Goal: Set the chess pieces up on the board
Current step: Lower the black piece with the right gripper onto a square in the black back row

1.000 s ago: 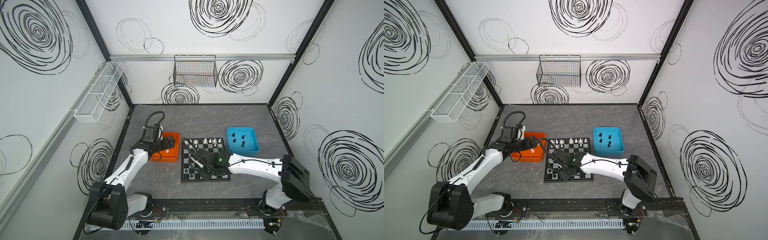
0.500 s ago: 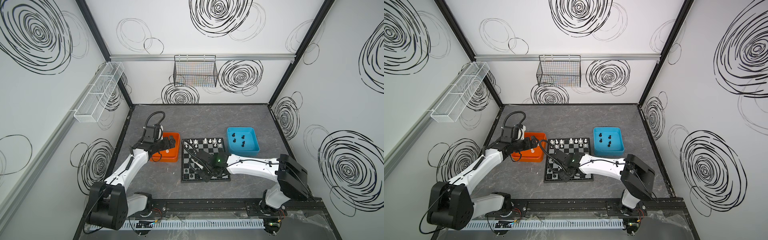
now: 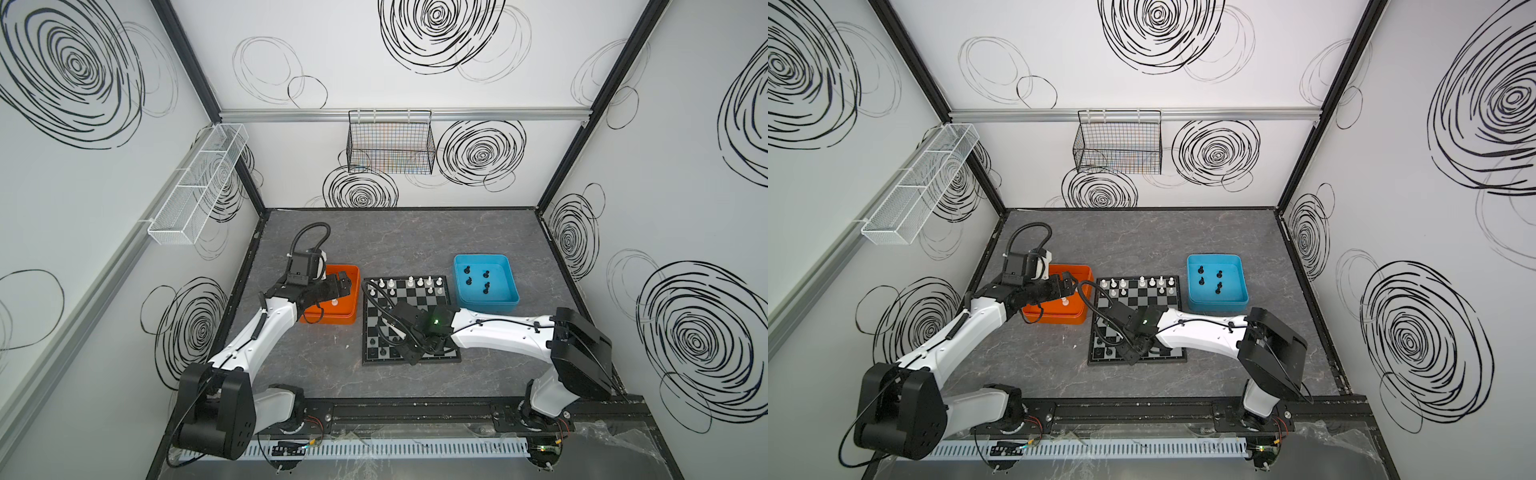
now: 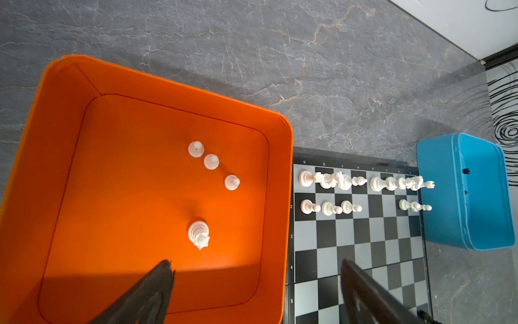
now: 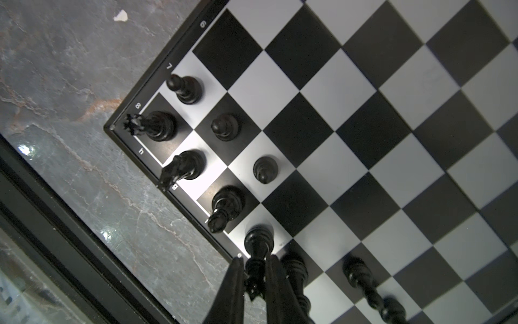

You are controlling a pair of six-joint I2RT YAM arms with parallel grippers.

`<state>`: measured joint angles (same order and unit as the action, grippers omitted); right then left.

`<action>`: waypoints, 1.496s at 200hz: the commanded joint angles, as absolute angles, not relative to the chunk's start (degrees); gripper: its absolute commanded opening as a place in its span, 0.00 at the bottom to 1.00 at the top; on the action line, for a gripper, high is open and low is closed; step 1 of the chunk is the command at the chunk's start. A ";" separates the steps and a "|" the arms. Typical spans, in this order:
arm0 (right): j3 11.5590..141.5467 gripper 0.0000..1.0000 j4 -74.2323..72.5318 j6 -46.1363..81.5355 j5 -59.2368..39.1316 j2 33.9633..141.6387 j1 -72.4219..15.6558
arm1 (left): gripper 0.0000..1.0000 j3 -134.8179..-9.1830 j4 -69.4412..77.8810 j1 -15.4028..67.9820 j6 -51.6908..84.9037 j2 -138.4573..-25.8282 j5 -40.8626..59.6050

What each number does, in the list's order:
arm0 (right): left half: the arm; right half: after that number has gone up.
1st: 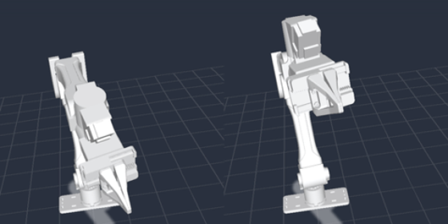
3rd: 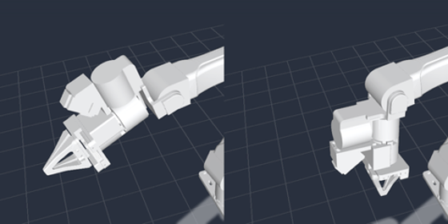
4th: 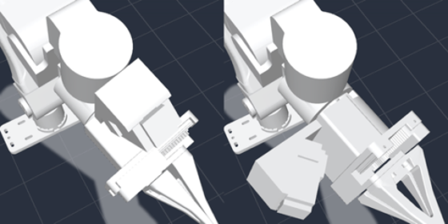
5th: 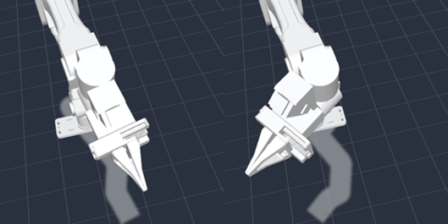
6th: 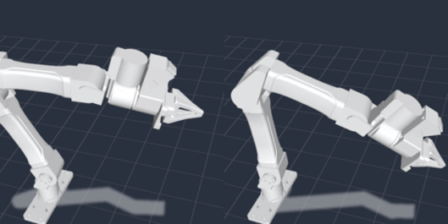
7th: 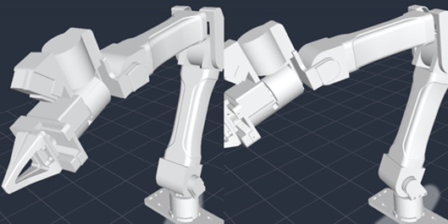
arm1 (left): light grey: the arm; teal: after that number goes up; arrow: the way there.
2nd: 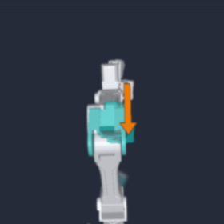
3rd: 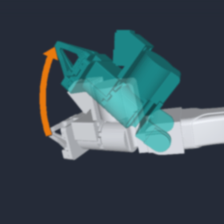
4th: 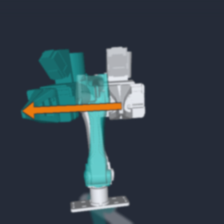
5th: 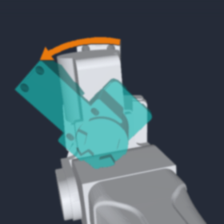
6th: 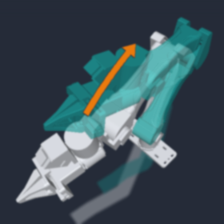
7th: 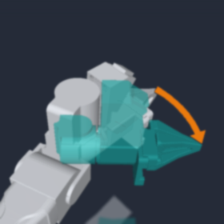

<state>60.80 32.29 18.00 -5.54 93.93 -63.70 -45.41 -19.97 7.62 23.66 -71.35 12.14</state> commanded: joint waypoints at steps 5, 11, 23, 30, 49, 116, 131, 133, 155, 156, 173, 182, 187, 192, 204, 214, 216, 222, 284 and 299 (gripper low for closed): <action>60.43 0.17 31.42 18.02 -4.84 94.28 -63.81 | 0.96 -45.18 -18.35 8.24 24.26 -71.74 11.96; 60.46 0.17 31.46 17.94 -4.92 94.31 -63.80 | 0.96 -45.18 -18.28 8.26 24.33 -71.82 12.01; 60.38 0.17 31.41 17.95 -4.94 94.46 -63.72 | 0.96 -45.18 -18.28 8.26 24.31 -71.90 11.95; 60.38 0.17 31.45 18.01 -5.01 94.40 -63.64 | 0.96 -45.18 -18.33 8.32 24.32 -71.98 11.98; 60.29 0.17 31.28 17.96 -5.28 94.48 -63.51 | 0.96 -45.18 -18.12 8.37 24.29 -72.16 12.00; 60.56 0.17 32.26 17.98 -5.32 95.10 -63.41 | 0.96 -45.01 -17.93 8.61 24.26 -72.49 11.87; 60.60 0.17 32.40 18.16 -5.15 95.23 -63.46 | 0.96 -45.07 -17.84 8.66 24.27 -72.51 11.99; 60.68 0.17 32.49 18.18 -5.07 95.26 -63.46 | 0.96 -45.08 -17.84 8.65 24.26 -72.51 11.96; 60.58 0.17 32.42 18.23 -5.23 95.26 -63.41 | 0.96 -45.15 -17.76 8.70 24.33 -72.75 11.96; 60.57 0.17 32.38 18.21 -5.21 95.22 -63.43 | 0.96 -45.16 -17.76 8.70 24.29 -72.72 11.96; 60.47 0.17 32.52 18.38 -5.08 95.17 -63.45 | 0.96 -45.18 -17.67 8.77 24.29 -72.77 11.95; 60.47 0.17 32.47 18.41 -5.02 95.01 -63.45 | 0.96 -45.18 -17.58 8.83 24.31 -72.78 11.95; 60.47 0.17 32.59 18.44 -4.97 95.01 -63.45 | 0.96 -45.13 -17.58 8.87 24.26 -72.77 11.98; 60.55 0.17 32.65 18.49 -4.91 95.01 -63.49 | 0.96 -45.05 -17.58 8.92 24.29 -72.77 11.98; 60.64 0.17 32.74 18.58 -4.53 95.01 -63.54 | 0.96 -45.08 -17.58 8.96 24.26 -72.77 11.99; 60.69 0.17 32.82 18.61 -4.50 95.09 -63.53 | 0.96 -45.02 -17.54 8.96 24.32 -72.82 11.89; 60.72 0.17 32.86 18.63 -4.44 95.10 -63.54 | 0.96 -45.01 -17.50 8.96 24.27 -72.81 11.87; 60.78 0.17 32.97 18.58 -4.39 95.20 -63.50 | 0.96 -45.00 -17.50 8.96 24.26 -72.77 11.87; 60.76 0.17 33.22 18.90 -4.00 95.14 -63.55 | 0.96 -45.00 -17.46 9.10 24.26 -72.69 11.82; 60.80 0.17 33.31 19.13 -3.98 95.10 -63.59 | 0.96 -44.93 -17.43 9.18 24.26 -72.78 11.87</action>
